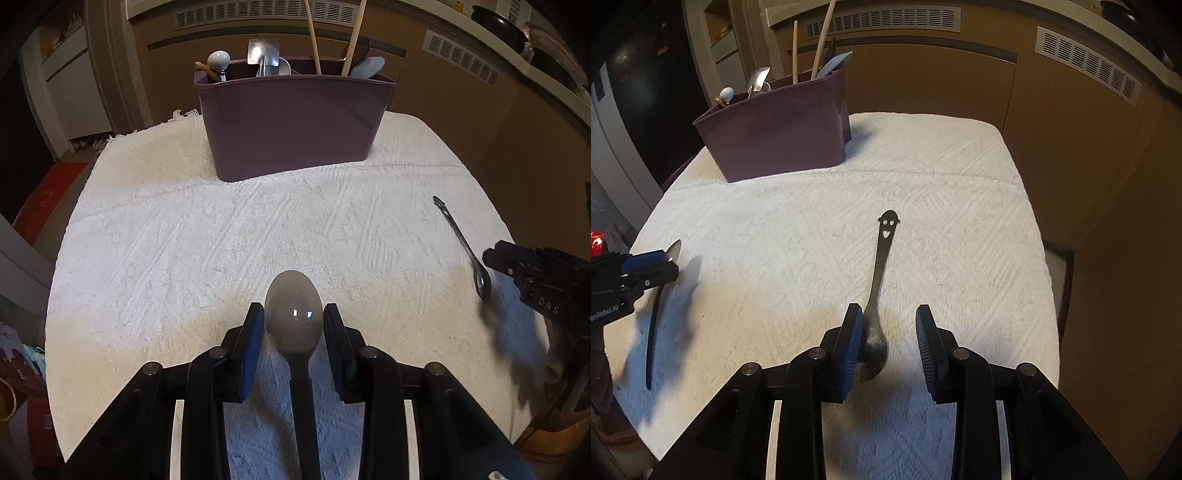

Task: Organize utensils
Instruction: 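Lift the smiley-face spoon with the right tool while the left tool lifts the brown spoon, then carry the brown spoon and smiley-face spoon over the caddy and lower them in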

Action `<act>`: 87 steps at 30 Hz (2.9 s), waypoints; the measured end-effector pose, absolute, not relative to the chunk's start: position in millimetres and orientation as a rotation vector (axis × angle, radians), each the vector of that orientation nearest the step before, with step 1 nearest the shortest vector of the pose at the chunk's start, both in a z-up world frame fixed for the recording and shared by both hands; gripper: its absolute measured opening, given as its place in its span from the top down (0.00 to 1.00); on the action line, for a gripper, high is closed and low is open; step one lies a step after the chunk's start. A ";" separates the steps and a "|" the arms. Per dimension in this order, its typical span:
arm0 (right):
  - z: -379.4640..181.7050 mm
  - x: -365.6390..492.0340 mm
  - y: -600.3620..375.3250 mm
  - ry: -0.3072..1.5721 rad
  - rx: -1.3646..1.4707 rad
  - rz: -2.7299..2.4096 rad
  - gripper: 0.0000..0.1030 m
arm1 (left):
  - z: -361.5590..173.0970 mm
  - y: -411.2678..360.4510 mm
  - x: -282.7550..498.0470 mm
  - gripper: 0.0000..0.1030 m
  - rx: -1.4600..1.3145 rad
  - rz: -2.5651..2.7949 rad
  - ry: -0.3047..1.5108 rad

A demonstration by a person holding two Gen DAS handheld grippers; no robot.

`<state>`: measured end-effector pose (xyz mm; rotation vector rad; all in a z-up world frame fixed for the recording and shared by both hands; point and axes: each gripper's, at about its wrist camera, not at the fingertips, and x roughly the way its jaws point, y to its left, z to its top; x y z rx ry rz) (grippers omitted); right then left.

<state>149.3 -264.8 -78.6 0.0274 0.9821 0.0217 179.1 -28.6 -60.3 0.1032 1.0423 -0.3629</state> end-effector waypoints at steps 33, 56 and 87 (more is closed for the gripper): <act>-83.6 189.8 -250.3 1.027 -0.063 0.007 0.98 | -55.4 -7.5 163.3 0.71 0.054 -0.365 1.032; -94.5 135.9 -246.8 1.011 -0.041 0.058 0.63 | -65.1 -12.0 168.6 0.71 0.040 -0.384 1.065; -3.2 97.9 -252.0 0.796 -0.106 0.059 0.98 | -26.7 -9.1 149.9 0.71 0.048 -0.369 0.948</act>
